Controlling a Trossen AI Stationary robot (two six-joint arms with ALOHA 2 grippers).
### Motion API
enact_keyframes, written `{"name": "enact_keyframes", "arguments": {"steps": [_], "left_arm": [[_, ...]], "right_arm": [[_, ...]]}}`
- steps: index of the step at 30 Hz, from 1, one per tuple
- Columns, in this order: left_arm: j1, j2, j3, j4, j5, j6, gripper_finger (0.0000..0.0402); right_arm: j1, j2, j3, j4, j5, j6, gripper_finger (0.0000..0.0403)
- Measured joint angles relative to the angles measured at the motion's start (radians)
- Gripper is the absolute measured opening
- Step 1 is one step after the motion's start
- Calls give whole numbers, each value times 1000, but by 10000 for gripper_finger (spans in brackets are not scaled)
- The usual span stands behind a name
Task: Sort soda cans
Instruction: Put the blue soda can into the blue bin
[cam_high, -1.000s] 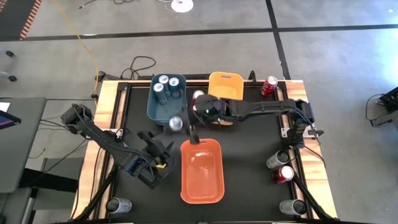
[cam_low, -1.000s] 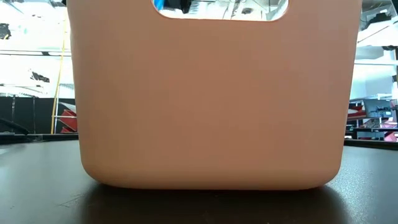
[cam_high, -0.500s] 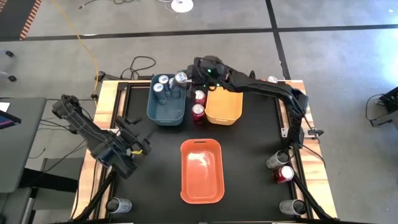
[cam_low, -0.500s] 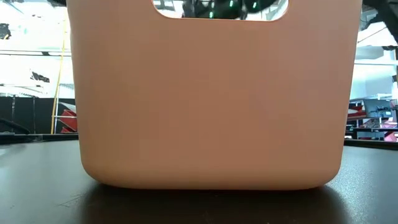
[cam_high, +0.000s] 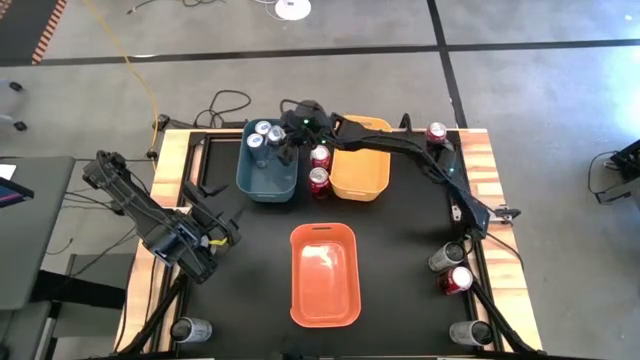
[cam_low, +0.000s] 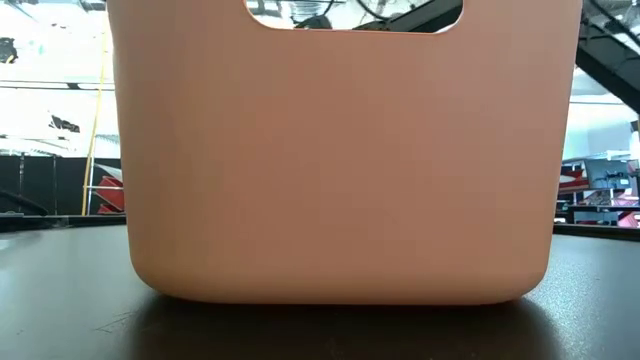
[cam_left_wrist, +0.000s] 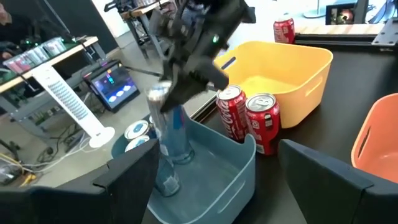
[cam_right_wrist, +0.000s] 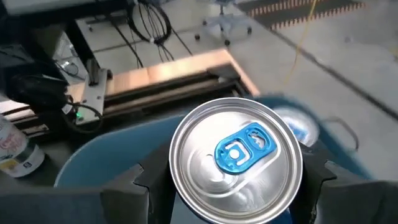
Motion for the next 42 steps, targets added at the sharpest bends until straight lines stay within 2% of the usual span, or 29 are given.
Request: {"name": "enact_keyframes", "arguments": {"steps": [8,19,24,31,42], "left_arm": [[0,0,0,-3,-5,17,325],[0,0,0,-4,-4,51,325],[0,0,0,-4,-3,58,325],[0,0,0,-4,1,68,325],[0,0,0,-3,20,66,325]], "right_arm": [[25,130,186,-181,117,30,226],[55,157,200,-216,217,36,226],[74,157,201,-260,278,-15,226],[88,162,229,-244,285,-68,226],[83,160,239,-288,288,-64,226]]}}
